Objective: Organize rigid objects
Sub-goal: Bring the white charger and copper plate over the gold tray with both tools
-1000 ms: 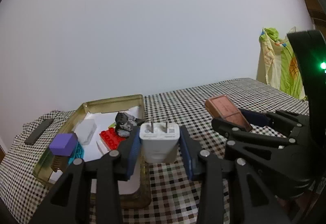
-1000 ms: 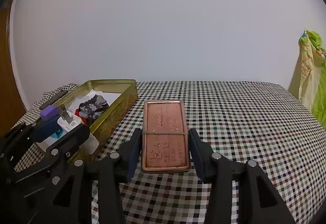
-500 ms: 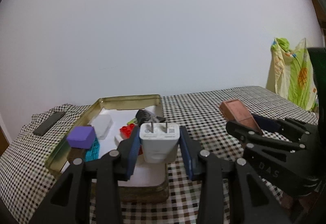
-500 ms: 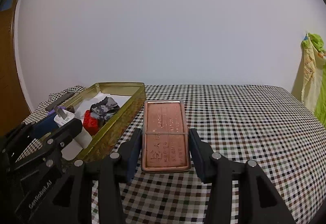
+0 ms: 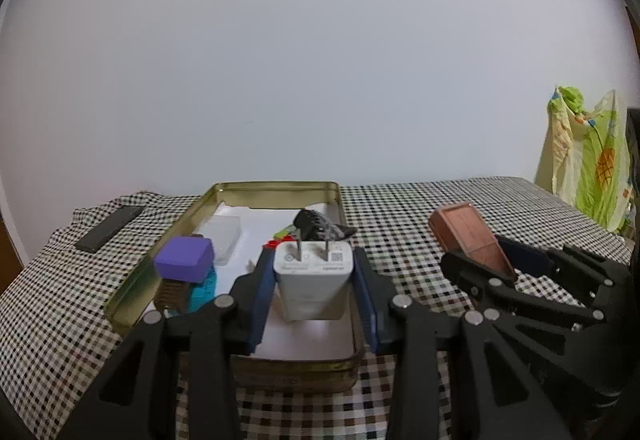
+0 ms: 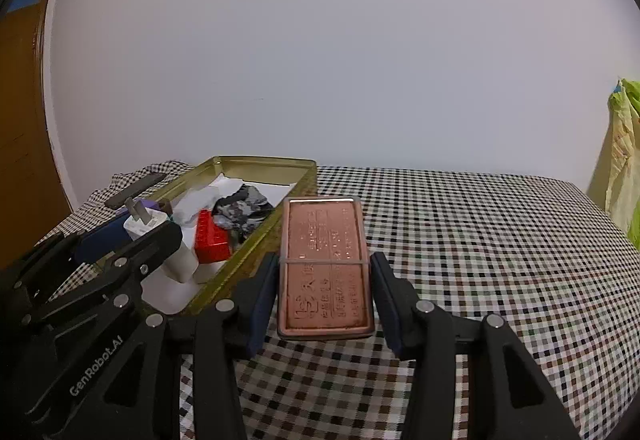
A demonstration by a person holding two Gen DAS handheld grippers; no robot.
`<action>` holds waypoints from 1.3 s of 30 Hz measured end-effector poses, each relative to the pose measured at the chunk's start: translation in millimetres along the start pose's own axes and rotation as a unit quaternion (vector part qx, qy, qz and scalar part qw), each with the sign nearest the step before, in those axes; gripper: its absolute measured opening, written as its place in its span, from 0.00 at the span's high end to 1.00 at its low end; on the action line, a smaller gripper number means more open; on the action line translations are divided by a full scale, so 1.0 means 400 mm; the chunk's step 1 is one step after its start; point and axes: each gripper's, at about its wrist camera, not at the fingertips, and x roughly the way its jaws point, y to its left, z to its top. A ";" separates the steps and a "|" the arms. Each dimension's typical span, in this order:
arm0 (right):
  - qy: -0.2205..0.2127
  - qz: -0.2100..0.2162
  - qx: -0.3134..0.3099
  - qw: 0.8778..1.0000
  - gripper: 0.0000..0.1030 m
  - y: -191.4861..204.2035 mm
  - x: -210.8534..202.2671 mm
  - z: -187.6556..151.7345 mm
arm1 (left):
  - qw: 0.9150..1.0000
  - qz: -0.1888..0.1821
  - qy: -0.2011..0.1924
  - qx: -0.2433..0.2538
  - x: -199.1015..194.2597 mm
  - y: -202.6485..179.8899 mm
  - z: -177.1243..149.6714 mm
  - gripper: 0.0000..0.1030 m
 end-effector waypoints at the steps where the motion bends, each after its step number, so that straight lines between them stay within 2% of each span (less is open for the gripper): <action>1: -0.001 0.001 0.000 1.000 0.53 0.003 -0.001 0.000 | 1.000 0.002 -0.001 -0.001 -0.002 0.003 -0.001 0.64; 39: -0.001 0.020 -0.029 0.999 0.53 0.098 -0.009 0.011 | 0.999 0.038 0.010 -0.019 0.006 0.105 -0.006 0.64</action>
